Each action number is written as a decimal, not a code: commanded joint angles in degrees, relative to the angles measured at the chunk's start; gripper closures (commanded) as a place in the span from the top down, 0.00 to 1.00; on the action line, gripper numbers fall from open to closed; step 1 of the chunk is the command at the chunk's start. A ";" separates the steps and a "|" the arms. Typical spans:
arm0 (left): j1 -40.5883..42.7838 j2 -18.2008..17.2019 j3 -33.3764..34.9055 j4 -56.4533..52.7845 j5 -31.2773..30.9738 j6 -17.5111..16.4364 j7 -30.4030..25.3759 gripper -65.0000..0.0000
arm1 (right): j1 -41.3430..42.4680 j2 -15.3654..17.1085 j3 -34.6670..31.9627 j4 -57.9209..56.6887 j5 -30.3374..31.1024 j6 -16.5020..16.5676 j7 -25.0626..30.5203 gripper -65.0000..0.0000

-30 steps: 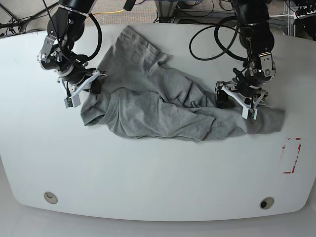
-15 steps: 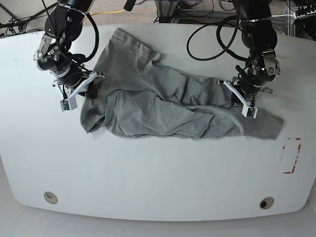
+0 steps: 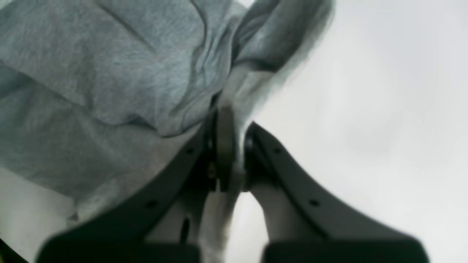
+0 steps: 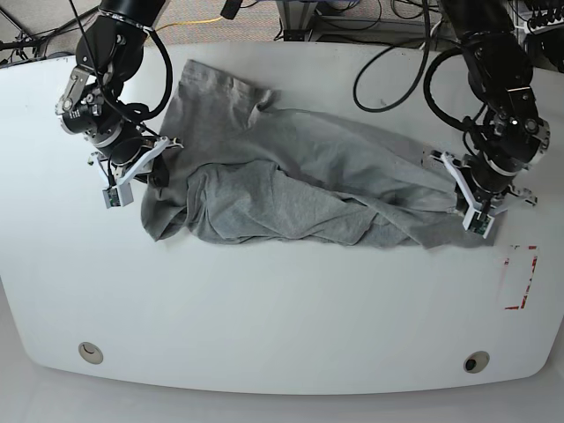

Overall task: Fold the T-shirt properly
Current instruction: 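Lift the shirt with both grippers and shake it out in the air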

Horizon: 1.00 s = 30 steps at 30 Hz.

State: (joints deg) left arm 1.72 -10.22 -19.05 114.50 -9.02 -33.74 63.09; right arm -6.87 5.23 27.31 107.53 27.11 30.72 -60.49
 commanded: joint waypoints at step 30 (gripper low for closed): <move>19.25 -3.28 -12.29 0.71 0.27 -6.26 11.33 0.72 | -0.47 0.00 -0.01 1.00 0.97 0.36 1.28 0.00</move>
State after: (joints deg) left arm 21.23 -12.95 -31.03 114.26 -8.75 -39.94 74.37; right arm -7.70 4.73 27.14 107.53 27.20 30.74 -60.47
